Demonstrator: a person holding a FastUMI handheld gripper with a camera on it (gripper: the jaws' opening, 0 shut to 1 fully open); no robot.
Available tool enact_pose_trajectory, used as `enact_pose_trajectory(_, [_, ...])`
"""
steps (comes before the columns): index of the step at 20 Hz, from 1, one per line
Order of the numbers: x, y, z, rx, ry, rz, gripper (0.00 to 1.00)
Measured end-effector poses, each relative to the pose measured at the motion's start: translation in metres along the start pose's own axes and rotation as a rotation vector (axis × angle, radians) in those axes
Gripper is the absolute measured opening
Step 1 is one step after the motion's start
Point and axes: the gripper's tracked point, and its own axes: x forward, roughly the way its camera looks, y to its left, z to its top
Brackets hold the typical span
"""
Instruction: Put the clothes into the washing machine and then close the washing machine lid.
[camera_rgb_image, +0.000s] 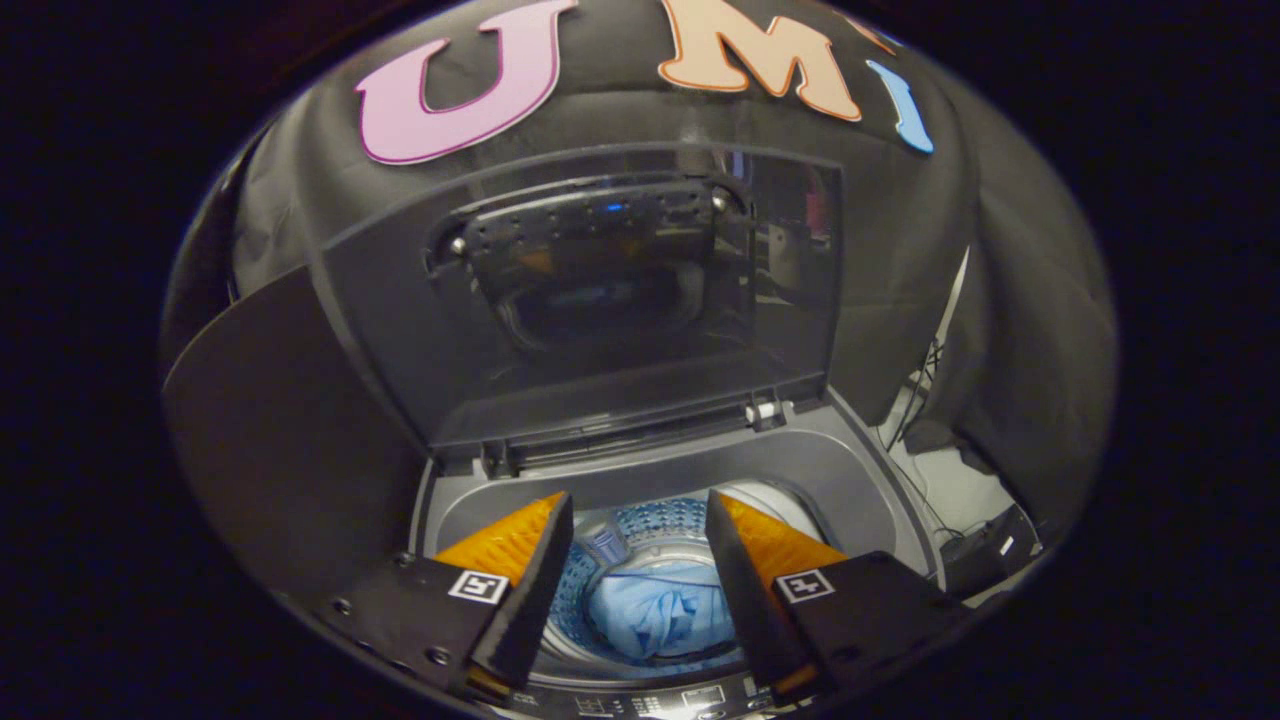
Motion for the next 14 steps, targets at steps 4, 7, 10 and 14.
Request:
enact_pose_trajectory(4, [-0.015,0.011,0.017,-0.013,-0.047,0.040,1.00])
enact_pose_trajectory(7, [-0.034,0.024,0.048,0.032,-0.169,0.111,1.00])
enact_pose_trajectory(10, [-0.060,0.026,0.089,0.035,-0.325,0.129,0.99])
enact_pose_trajectory(14, [-0.094,0.041,0.143,-0.040,-0.503,0.147,0.98])
